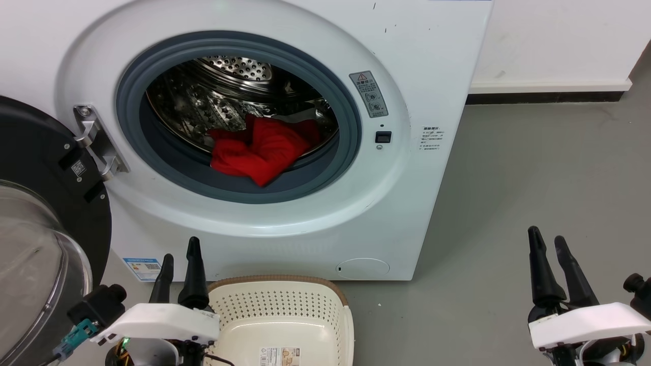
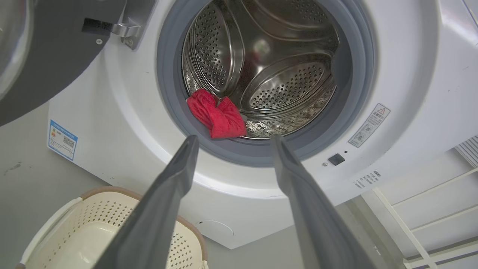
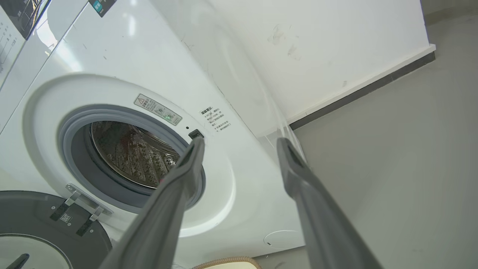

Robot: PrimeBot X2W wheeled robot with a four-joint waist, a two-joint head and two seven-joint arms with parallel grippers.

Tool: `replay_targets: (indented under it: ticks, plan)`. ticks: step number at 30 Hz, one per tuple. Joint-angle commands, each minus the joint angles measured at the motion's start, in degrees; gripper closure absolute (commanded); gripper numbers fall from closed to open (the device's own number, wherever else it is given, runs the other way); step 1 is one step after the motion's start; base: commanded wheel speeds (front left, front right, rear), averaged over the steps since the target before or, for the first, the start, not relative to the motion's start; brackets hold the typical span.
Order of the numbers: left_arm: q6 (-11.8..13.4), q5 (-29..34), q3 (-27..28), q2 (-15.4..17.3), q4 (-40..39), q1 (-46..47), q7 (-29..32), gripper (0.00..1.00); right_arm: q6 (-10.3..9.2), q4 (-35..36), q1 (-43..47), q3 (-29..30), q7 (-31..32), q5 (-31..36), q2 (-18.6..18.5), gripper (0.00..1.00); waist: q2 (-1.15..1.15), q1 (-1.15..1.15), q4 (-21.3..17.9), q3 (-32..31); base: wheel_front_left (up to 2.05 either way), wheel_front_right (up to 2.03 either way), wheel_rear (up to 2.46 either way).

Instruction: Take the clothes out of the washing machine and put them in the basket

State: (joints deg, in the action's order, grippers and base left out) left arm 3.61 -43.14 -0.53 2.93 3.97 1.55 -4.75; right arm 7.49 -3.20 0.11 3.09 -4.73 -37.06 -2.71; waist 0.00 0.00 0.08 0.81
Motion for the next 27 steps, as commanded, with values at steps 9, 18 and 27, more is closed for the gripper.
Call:
replay_targets:
  ticks: [9, 18, 27]
  plan:
    - [1.48, 7.42, -2.47, 1.26, -2.50, -0.30, -1.95, 0.00, 0.00, 2.68, 0.86, -0.66, -2.00, 8.42, -0.26, 0.00, 0.00, 0.00, 0.04, 0.01, 0.00, 0.00, 0.00]
    - [1.38, 12.79, -3.52, 1.80, -4.13, -1.14, -3.40, 0.00, 0.00, 3.88, 1.65, -0.95, -3.44, 14.87, -0.26, 0.00, 0.00, 0.00, 0.12, 0.12, 0.00, 0.00, 0.00]
    - [1.05, 17.88, -3.49, 1.61, -4.73, -2.27, -4.76, 0.00, 0.00, 5.21, 2.57, -1.20, -4.76, 20.68, -0.27, 0.00, 0.00, 0.00, 0.16, 0.22, 0.00, 0.00, 0.00]
